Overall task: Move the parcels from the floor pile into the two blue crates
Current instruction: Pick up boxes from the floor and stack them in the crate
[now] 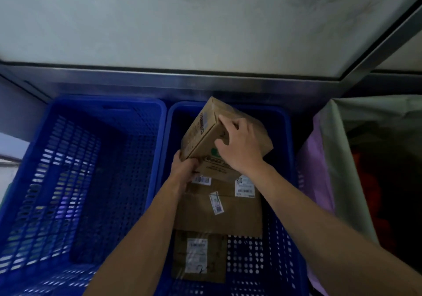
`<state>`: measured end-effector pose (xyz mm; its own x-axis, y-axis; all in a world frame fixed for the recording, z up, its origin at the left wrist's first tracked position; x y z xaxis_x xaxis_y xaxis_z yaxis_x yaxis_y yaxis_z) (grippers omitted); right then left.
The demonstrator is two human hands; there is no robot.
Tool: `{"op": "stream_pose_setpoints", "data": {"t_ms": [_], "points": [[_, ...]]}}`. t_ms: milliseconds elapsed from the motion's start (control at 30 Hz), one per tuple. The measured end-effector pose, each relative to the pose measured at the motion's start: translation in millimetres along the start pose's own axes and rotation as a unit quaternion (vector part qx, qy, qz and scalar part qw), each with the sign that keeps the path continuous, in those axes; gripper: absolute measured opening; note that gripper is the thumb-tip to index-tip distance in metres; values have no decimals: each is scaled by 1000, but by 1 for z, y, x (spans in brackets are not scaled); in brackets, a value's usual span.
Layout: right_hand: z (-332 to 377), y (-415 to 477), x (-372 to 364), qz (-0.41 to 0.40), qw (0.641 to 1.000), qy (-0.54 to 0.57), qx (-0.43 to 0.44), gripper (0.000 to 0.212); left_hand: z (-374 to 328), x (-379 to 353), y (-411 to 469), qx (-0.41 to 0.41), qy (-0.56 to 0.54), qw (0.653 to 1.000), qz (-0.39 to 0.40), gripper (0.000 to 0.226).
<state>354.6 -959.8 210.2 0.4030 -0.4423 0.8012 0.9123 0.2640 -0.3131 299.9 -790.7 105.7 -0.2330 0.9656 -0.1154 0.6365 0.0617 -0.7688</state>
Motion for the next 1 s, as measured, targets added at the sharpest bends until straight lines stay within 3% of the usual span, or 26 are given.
{"op": "stream_pose_setpoints", "data": {"t_ms": [100,233,400,500,600,667,800,1000], "points": [[-1,9,-14,-5,999,-19,32,71,7,4,24,0,0,1000,-5,91],[10,25,-23,2,997,-25,75,72,29,1,28,30,-34,999,4,57],[30,36,-38,21,991,-52,124,70,63,0,11,84,-92,992,20,45],[37,44,-51,45,989,-72,118,69,72,-4,1,99,-37,993,47,47],[44,56,-60,74,987,-101,105,69,77,-5,-2,114,35,992,34,81],[46,62,-63,74,991,-78,83,70,77,-2,2,110,102,989,21,96],[28,55,-70,-1,999,32,8,68,66,12,18,79,229,970,-6,103],[-42,24,-87,-11,987,-11,-158,81,40,24,26,58,323,944,-17,99]]}}
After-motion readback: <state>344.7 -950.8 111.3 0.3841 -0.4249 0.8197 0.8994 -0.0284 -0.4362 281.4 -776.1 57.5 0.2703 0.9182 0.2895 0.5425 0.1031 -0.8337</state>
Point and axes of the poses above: each hand's wrist, its own y-axis towards the middle knuckle, its own x-axis out of the back of the hand, z = x × y, the point moved 3 cm from there along y, towards the middle knuckle, and after that the axes turned 10 degrees about z, right-handed, at the moved point
